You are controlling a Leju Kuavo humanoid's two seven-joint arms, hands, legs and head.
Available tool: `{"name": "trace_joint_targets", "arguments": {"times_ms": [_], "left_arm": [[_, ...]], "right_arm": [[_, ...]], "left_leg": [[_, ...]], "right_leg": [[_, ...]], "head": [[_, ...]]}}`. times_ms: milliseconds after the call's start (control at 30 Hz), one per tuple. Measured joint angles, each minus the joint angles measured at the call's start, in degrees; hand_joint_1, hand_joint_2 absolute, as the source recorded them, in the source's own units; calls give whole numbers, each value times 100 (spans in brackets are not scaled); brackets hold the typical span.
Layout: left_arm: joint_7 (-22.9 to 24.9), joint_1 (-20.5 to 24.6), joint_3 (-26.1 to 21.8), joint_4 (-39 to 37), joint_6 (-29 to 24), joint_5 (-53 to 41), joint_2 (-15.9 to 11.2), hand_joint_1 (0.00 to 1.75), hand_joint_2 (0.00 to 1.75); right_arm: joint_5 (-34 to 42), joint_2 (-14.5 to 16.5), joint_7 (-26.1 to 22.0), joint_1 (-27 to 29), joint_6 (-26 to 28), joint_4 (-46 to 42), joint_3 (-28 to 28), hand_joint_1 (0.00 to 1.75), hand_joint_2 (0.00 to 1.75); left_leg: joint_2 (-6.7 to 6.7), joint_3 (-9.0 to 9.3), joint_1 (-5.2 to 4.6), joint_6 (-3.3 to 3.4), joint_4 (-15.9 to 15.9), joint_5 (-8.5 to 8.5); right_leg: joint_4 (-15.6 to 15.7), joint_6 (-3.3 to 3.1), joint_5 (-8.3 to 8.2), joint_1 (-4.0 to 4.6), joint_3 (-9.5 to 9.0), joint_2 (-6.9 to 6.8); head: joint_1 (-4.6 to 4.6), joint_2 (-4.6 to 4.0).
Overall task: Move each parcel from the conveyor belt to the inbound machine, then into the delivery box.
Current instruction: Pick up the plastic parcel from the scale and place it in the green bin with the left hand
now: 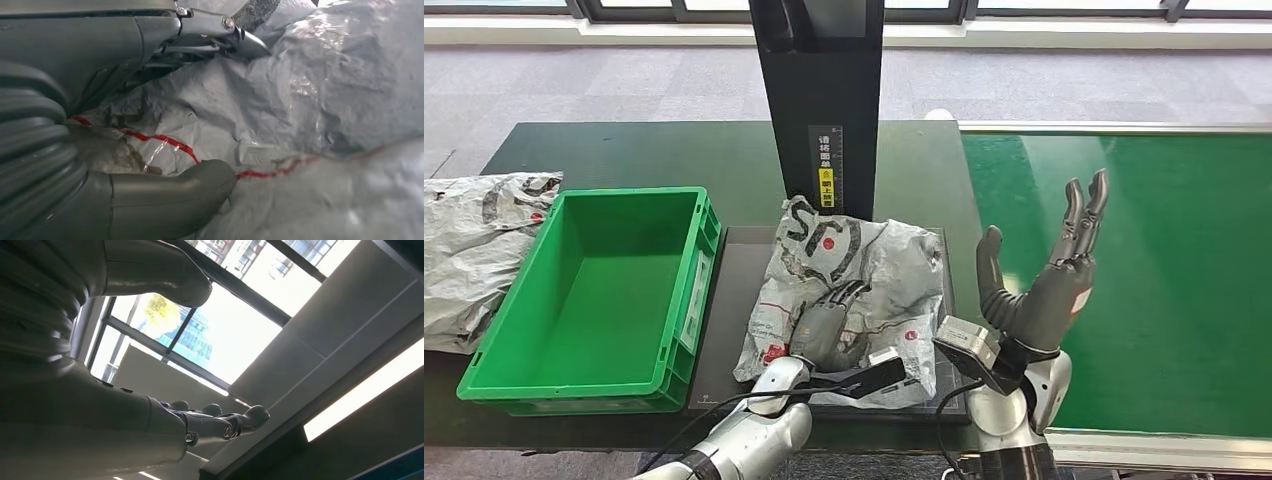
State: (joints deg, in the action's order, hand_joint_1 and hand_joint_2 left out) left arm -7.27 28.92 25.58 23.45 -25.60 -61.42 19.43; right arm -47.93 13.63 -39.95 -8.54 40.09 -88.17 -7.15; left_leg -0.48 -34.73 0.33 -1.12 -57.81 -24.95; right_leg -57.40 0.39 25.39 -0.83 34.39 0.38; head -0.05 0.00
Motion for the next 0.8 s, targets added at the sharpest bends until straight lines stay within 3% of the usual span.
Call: {"name": "trace_joint_targets", "arguments": {"times_ms": [233,567,667,800], "left_arm": [[544,127,38,-79,490,-514,5,175,175],[486,194,41,-74,797,-874,32,175,175],[419,148,26,-57,342,-952,38,175,175],[483,-261,-285,689,-1144,-1704,-20,175,175]], "right_arm": [[47,11,-1,-78,0,212,0,0,175],[-210,15,-4,-52,0,281,-1,0,175],[-283,16,-4,-38,0,280,0,0,175],[-353,16,-7,33,0,279,-1,0,175]], "left_leg": [[-7,9,1,0,0,0],[-8,34,0,4,0,-4],[-8,34,0,4,0,-4],[-4,25,0,3,0,-3]], "right_leg": [[0,1,2,0,-14,-6],[1,4,6,0,-42,-10],[1,4,6,0,-41,-10],[0,3,4,0,-27,-5]], "head": [[-1,0],[-1,0],[-1,0],[-1,0]]}}
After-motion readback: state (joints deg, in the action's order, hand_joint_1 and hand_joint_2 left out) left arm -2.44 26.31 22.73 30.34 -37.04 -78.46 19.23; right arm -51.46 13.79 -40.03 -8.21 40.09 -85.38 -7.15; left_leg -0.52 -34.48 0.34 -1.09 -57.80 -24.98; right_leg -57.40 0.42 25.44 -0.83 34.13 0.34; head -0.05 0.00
